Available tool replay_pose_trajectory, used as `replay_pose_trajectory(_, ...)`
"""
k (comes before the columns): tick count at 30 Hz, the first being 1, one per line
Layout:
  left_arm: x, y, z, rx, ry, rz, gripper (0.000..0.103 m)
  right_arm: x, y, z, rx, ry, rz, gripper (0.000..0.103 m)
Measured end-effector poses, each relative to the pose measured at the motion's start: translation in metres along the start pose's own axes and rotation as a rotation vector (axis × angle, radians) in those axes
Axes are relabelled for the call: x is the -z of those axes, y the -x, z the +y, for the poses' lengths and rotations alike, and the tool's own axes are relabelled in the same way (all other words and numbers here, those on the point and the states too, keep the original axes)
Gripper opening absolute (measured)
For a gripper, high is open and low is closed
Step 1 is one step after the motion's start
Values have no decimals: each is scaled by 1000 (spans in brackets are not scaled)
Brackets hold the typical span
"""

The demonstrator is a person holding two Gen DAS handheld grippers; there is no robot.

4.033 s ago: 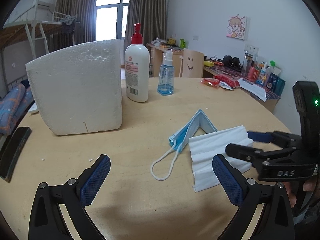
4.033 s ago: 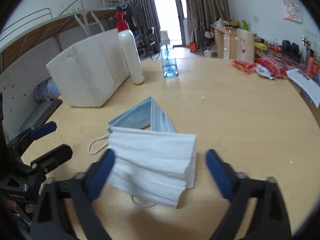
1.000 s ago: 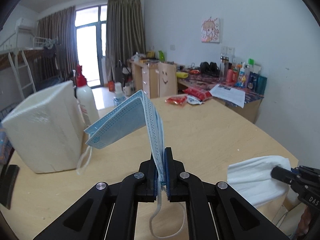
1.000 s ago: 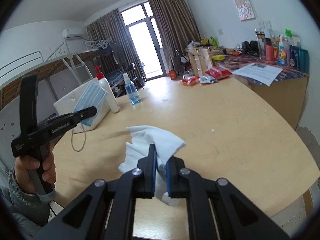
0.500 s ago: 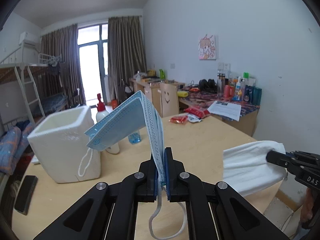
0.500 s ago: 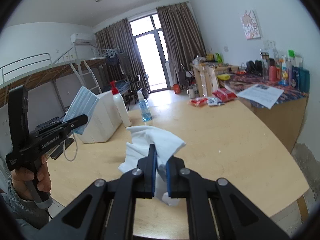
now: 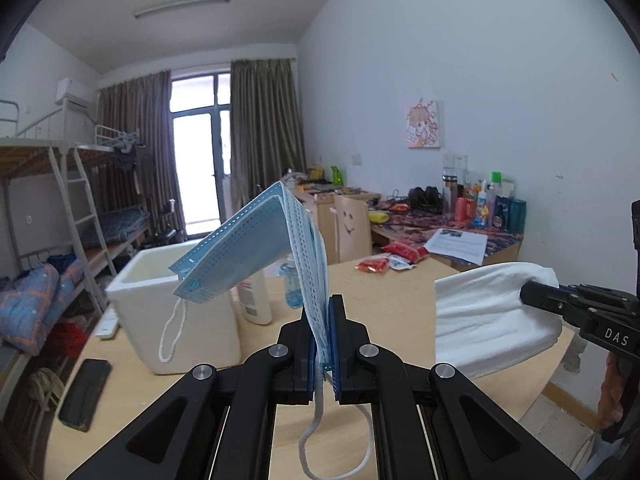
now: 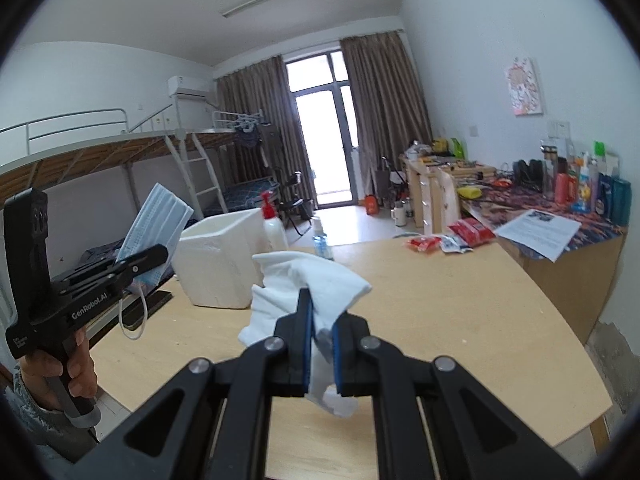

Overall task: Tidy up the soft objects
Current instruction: 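Carry the blue mask and white mask over the white foam box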

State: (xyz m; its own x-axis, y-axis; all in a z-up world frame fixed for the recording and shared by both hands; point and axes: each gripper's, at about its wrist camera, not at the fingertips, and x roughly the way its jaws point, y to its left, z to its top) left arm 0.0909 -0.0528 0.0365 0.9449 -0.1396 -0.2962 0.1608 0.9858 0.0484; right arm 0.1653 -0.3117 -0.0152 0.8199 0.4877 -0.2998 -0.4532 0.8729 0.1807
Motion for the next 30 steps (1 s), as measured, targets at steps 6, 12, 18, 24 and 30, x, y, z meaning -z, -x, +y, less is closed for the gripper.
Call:
replay_pose_trajectory(6,4,16,18,-60,12,-14,6,-5,-9,23,-65,39,-5,11)
replay_pose_trajectory(12,10,33,37,-140,40,-13,6,-9,-24,50,-150,78,3,11)
replay_pose_trajectory(18,20,51,56,-219,65,-13,6,-6,-33,76,-228,119,7,11)
replay_pose_trajectory(24,28,67,71,-284,85,-18,6,-3,-41,100,-299,155,14,11)
replay_pose_trajectory(30,39,77,81,-318,98,-17,6,-1,-47,116,-344,176,24,11)
